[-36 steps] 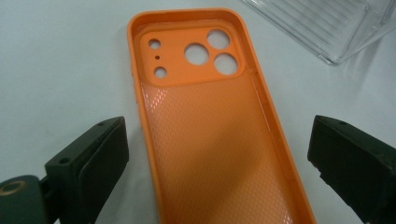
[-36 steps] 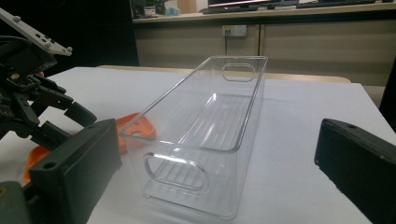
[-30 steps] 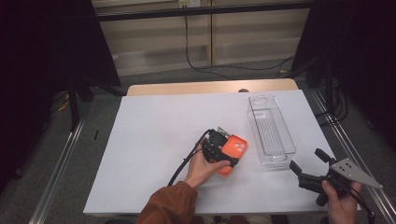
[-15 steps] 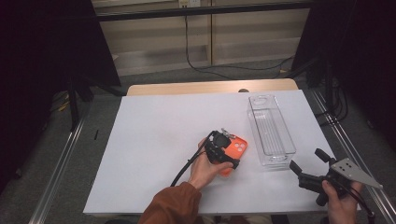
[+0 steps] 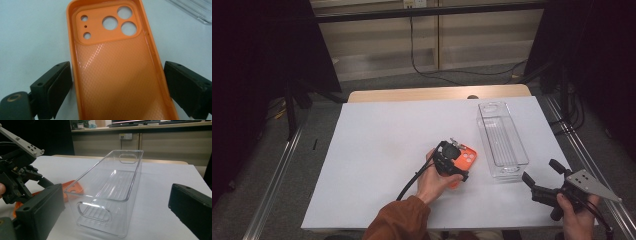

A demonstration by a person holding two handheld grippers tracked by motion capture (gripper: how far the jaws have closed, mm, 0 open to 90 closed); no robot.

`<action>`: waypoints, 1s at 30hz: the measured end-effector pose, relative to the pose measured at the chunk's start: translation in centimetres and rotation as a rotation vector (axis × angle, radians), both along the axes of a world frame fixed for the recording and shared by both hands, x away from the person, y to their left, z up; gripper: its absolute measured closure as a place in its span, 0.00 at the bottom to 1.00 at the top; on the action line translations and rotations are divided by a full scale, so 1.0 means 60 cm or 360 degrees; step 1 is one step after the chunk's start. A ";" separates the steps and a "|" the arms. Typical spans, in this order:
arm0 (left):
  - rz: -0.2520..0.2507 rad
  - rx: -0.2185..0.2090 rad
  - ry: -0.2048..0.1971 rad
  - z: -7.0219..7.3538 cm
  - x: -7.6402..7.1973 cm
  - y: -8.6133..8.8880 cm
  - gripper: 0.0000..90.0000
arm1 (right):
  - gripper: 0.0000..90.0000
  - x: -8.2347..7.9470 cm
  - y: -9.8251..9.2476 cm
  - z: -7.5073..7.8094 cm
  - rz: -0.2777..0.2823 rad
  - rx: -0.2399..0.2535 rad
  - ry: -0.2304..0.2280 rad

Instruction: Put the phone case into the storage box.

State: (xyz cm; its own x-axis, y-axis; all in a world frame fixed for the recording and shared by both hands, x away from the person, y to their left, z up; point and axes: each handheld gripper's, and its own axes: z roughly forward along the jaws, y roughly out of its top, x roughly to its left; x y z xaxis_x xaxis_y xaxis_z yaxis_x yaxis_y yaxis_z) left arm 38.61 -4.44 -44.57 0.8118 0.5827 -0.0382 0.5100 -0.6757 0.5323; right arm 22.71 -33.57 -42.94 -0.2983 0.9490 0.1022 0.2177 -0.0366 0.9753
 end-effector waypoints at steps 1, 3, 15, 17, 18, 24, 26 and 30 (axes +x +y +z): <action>0.0006 0.0003 -0.0005 0.000 -0.001 -0.001 0.08 | 0.00 0.000 0.000 0.000 0.0001 -0.0001 0.0001; 0.0012 0.0002 -0.0005 0.000 -0.001 0.000 0.08 | 0.00 0.000 0.000 0.000 -0.0001 0.0001 -0.0001; 0.0035 -0.0028 -0.0033 -0.004 -0.007 0.002 0.09 | 0.00 0.000 0.000 0.000 0.0002 -0.0002 0.0003; 0.0042 -0.0018 -0.0028 -0.002 -0.007 0.002 0.10 | 0.00 0.000 0.000 0.000 0.0001 -0.0002 0.0002; 0.0053 -0.0014 -0.0023 -0.001 -0.008 0.001 0.11 | 0.00 0.000 0.000 0.000 0.0001 -0.0001 0.0004; 0.0040 -0.0020 -0.0016 0.000 -0.007 0.003 0.15 | 0.00 0.000 0.000 0.000 0.0003 0.0000 0.0005; 0.0032 -0.0025 -0.0015 0.000 -0.007 0.004 0.15 | 0.00 0.000 0.000 0.000 0.0002 -0.0002 0.0003; 0.0016 -0.0025 -0.0010 0.001 -0.006 0.006 0.16 | 0.00 0.000 0.000 0.000 0.0003 -0.0002 0.0001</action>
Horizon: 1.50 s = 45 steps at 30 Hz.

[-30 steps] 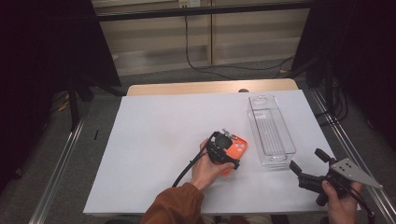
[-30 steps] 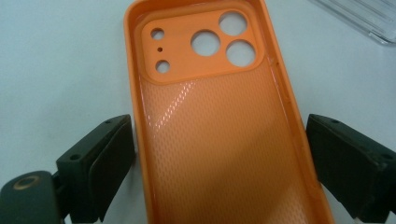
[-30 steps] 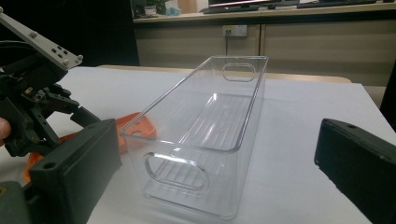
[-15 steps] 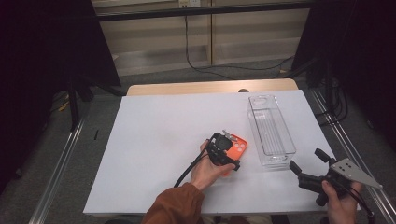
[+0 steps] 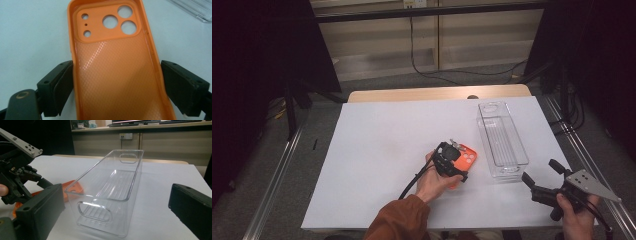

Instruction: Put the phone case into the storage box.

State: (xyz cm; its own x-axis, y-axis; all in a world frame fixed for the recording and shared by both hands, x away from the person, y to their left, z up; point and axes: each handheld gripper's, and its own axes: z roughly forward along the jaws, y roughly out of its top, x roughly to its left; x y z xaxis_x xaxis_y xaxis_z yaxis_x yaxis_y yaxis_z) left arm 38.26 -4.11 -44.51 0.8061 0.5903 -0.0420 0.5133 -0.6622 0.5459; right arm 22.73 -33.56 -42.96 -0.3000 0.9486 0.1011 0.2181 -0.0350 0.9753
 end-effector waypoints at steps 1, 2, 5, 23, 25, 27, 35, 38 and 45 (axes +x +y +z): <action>-0.0009 0.0002 0.0000 0.000 0.000 0.001 0.16 | 0.00 0.000 0.000 0.000 -0.0001 0.0005 0.0004; -0.0015 0.0001 0.0001 0.000 0.001 0.001 0.16 | 0.00 0.000 0.000 0.000 0.0000 0.0005 0.0003; -0.0016 0.0006 0.0000 0.001 0.000 0.001 0.16 | 0.00 0.000 0.000 0.000 0.0000 0.0002 0.0002; -0.0019 -0.0007 -0.0018 0.000 -0.001 0.002 0.17 | 0.00 0.000 0.000 0.000 -0.0002 -0.0002 0.0002; -0.0017 -0.0010 -0.0023 0.000 -0.001 0.003 0.17 | 0.00 0.000 0.000 0.000 -0.0001 0.0000 0.0004; -0.0022 -0.0010 -0.0035 0.001 -0.003 0.004 0.17 | 0.00 0.000 0.000 0.000 -0.0002 0.0003 0.0003; -0.0024 -0.0023 -0.0050 0.001 -0.006 0.010 0.17 | 0.00 0.000 0.000 0.000 0.0000 0.0001 0.0007; -0.0022 -0.0038 -0.0055 0.003 -0.006 0.016 0.17 | 0.00 0.001 0.000 0.000 0.0000 0.0000 0.0008; -0.0031 -0.0082 -0.0091 0.013 -0.010 0.027 0.17 | 0.00 0.001 0.000 -0.001 0.0000 0.0000 0.0011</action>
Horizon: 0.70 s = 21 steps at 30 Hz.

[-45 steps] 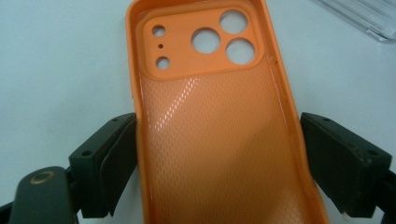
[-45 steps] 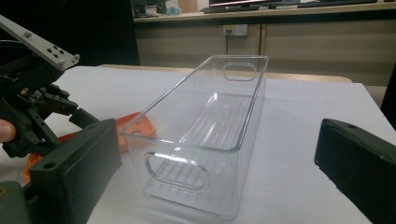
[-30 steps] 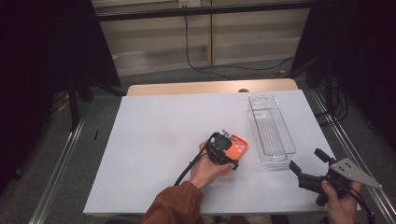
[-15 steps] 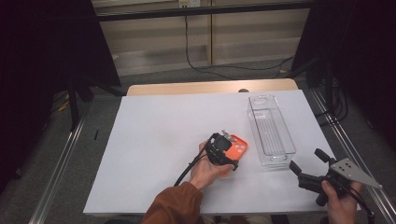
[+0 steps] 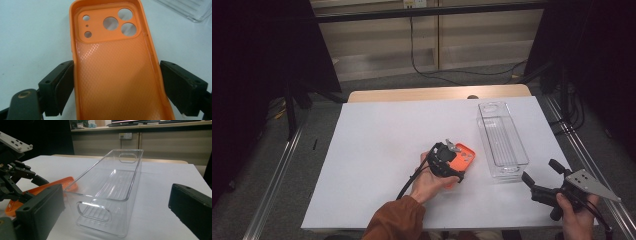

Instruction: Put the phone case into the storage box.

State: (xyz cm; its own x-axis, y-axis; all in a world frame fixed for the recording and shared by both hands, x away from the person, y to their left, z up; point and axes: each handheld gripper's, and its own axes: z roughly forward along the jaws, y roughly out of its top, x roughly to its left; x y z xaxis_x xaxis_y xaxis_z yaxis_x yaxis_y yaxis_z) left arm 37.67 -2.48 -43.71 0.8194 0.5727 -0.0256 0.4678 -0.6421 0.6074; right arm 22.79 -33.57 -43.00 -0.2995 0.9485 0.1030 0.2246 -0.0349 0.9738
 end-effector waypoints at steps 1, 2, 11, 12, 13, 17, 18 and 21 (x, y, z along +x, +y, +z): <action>0.0002 -0.0003 -0.0008 0.001 -0.001 0.001 0.17 | 0.00 0.000 0.000 0.000 0.0000 -0.0001 -0.0001; 0.0004 0.0000 -0.0005 0.003 -0.001 0.003 0.17 | 0.00 0.000 0.000 0.000 -0.0001 -0.0001 -0.0002; 0.0025 -0.0061 -0.0037 0.012 -0.007 0.019 0.17 | 0.00 0.001 0.000 -0.001 -0.0005 0.0003 0.0004; 0.0022 -0.0065 -0.0046 0.012 -0.007 0.021 0.17 | 0.00 0.001 0.000 -0.001 -0.0007 0.0008 0.0004; 0.0015 -0.0072 -0.0050 0.013 -0.008 0.022 0.17 | 0.00 0.001 0.000 -0.001 -0.0011 0.0011 0.0004; 0.0018 -0.0097 -0.0090 0.017 -0.013 0.029 0.17 | 0.00 0.002 -0.001 -0.002 -0.0011 0.0008 0.0003; 0.0023 -0.0108 -0.0100 0.018 -0.014 0.030 0.17 | 0.00 0.002 -0.001 -0.001 -0.0011 0.0008 0.0003; 0.0017 -0.0102 -0.0126 0.021 -0.019 0.035 0.17 | 0.00 0.001 0.001 -0.001 -0.0004 0.0005 0.0001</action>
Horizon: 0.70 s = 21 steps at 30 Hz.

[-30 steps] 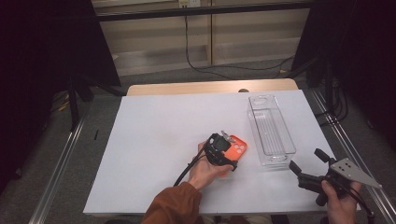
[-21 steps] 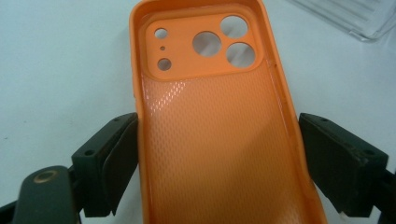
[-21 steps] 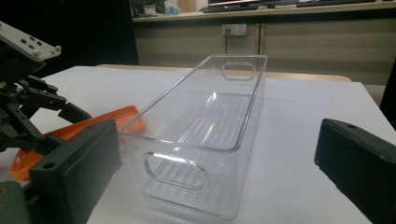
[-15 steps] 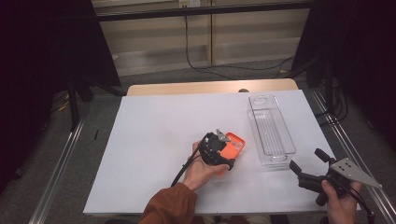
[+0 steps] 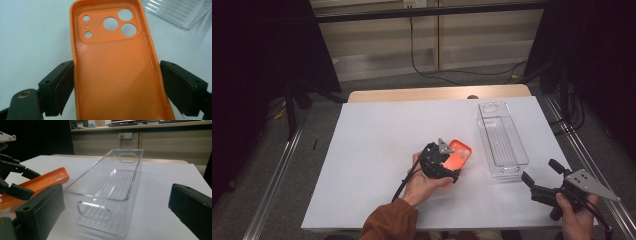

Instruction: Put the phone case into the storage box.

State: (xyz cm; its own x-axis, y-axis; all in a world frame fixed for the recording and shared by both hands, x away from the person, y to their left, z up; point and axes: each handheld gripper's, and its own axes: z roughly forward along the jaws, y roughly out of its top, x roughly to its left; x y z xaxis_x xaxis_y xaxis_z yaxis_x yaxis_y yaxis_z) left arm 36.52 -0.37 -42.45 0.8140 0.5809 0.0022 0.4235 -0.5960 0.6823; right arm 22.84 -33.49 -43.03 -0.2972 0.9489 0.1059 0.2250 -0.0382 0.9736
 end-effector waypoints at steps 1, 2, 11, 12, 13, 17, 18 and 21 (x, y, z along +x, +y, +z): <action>0.0001 -0.0003 -0.0004 0.001 -0.002 0.001 0.17 | 0.00 -0.001 0.000 0.000 -0.0001 -0.0003 0.0002; 0.0001 -0.0012 -0.0013 0.002 -0.004 0.003 0.17 | 0.00 -0.001 0.000 0.001 -0.0001 -0.0006 0.0001; 0.0009 -0.0057 -0.0077 0.014 -0.016 0.021 0.17 | 0.00 -0.001 0.003 0.002 0.0007 0.0003 -0.0002; 0.0016 -0.0072 -0.0084 0.015 -0.018 0.023 0.17 | 0.00 -0.001 0.003 0.002 0.0009 0.0007 -0.0004; 0.0019 -0.0074 -0.0089 0.016 -0.019 0.025 0.17 | 0.00 -0.001 0.004 0.003 0.0012 0.0009 -0.0005; 0.0028 -0.0091 -0.0120 0.022 -0.023 0.034 0.17 | 0.00 0.000 0.004 0.005 0.0021 0.0008 -0.0007; 0.0029 -0.0099 -0.0126 0.023 -0.024 0.035 0.17 | 0.00 0.001 0.005 0.005 0.0024 0.0012 -0.0008; 0.0034 -0.0116 -0.0142 0.027 -0.027 0.040 0.17 | 0.00 0.002 0.008 0.008 0.0038 0.0015 -0.0016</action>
